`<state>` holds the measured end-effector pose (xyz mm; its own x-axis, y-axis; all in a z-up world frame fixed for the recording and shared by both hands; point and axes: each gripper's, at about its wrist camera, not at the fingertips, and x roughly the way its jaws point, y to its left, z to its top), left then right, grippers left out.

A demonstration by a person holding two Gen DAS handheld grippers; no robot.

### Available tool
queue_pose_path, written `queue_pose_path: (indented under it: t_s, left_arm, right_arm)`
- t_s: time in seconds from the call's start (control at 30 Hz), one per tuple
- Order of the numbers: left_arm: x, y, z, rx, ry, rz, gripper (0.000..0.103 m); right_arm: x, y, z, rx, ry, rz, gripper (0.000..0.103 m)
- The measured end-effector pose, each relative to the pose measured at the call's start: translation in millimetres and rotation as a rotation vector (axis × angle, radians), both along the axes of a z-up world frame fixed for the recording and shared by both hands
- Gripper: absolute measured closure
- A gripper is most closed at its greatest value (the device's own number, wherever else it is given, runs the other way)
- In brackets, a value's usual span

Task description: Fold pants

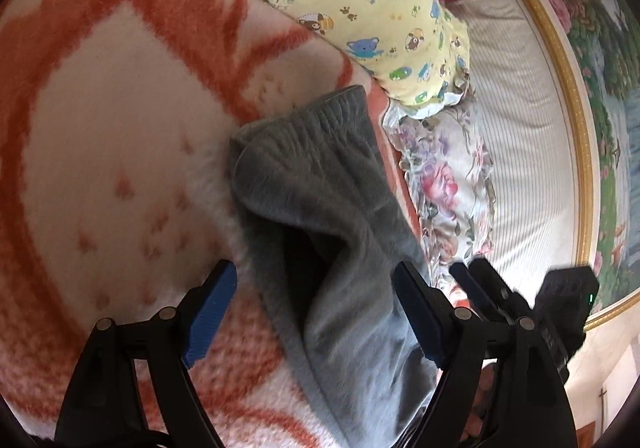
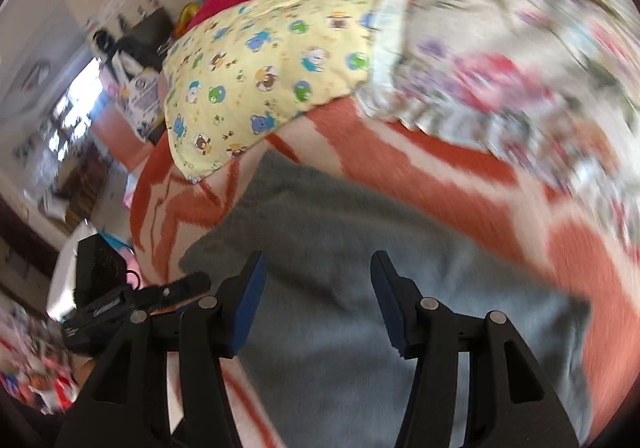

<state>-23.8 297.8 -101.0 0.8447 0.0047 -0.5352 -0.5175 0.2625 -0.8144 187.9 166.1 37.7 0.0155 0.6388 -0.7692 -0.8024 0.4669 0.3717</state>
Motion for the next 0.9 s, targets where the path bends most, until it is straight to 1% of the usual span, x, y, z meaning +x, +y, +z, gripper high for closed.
queue_pose_path:
  t_s: [0.13, 0.23, 0.3, 0.33, 0.4, 0.53, 0.6, 0.67, 0.8, 0.83, 0.87, 0.9]
  left_arm:
    - [3, 10, -4, -0.032, -0.008, 0.031, 0.021]
    - [7, 13, -4, -0.030, 0.002, 0.042, 0.019]
    - [10, 13, -4, -0.021, 0.011, 0.051, 0.018]
    - [11, 13, -4, -0.017, 0.014, 0.057, 0.017]
    - [14, 10, -3, 0.001, 0.021, 0.062, 0.013]
    - [20, 3, 0, 0.055, 0.042, 0.066, 0.010]
    - [23, -1, 2, 0.088, 0.053, 0.060, 0.010]
    - [25, -3, 2, 0.115, 0.061, 0.052, 0.010]
    - [27, -4, 2, 0.132, 0.060, 0.049, 0.011]
    - [27, -4, 2, 0.131, 0.058, 0.052, 0.012]
    - [27, -4, 2, 0.131, 0.057, 0.053, 0.012]
    - [27, -4, 1, 0.133, 0.057, 0.056, 0.012]
  right_arm:
    - [6, 48, -6, -0.038, -0.067, 0.102, 0.047]
    - [10, 77, -12, -0.061, -0.100, 0.166, 0.047]
    - [12, 93, -16, -0.073, -0.132, 0.207, 0.047]
    - [11, 101, -17, -0.074, -0.156, 0.230, 0.047]
    - [9, 114, -21, -0.079, -0.171, 0.279, 0.047]
    - [7, 140, -37, -0.139, -0.203, 0.367, 0.047]
    - [6, 150, -44, -0.160, -0.212, 0.389, 0.047]
    - [6, 160, -54, -0.177, -0.199, 0.421, 0.047]
    - [4, 176, -80, -0.238, -0.177, 0.458, 0.047]
    - [3, 177, -81, -0.231, -0.187, 0.458, 0.049]
    - [3, 176, -80, -0.219, -0.192, 0.459, 0.061]
    - [4, 175, -80, -0.217, -0.183, 0.455, 0.070]
